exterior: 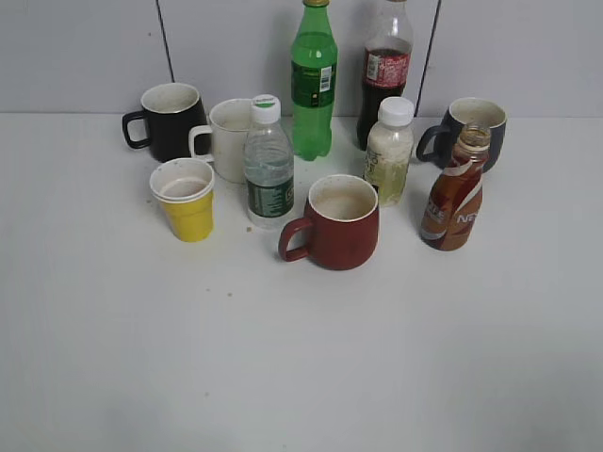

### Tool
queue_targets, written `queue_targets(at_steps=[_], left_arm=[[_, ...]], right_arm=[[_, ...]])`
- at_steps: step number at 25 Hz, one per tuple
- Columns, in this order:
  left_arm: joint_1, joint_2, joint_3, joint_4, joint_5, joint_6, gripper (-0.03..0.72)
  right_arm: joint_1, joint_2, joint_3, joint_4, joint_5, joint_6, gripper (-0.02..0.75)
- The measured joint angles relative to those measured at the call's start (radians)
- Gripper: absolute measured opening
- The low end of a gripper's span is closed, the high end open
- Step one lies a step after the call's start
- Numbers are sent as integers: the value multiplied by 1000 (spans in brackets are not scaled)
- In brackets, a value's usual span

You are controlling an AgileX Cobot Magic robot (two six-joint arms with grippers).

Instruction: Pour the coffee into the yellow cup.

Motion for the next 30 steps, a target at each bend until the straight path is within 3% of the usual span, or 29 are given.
queue_targets(at_steps=[30], left_arm=[[0,0,0,0,0,0,239]], right_arm=[[0,0,0,0,0,-1,587]])
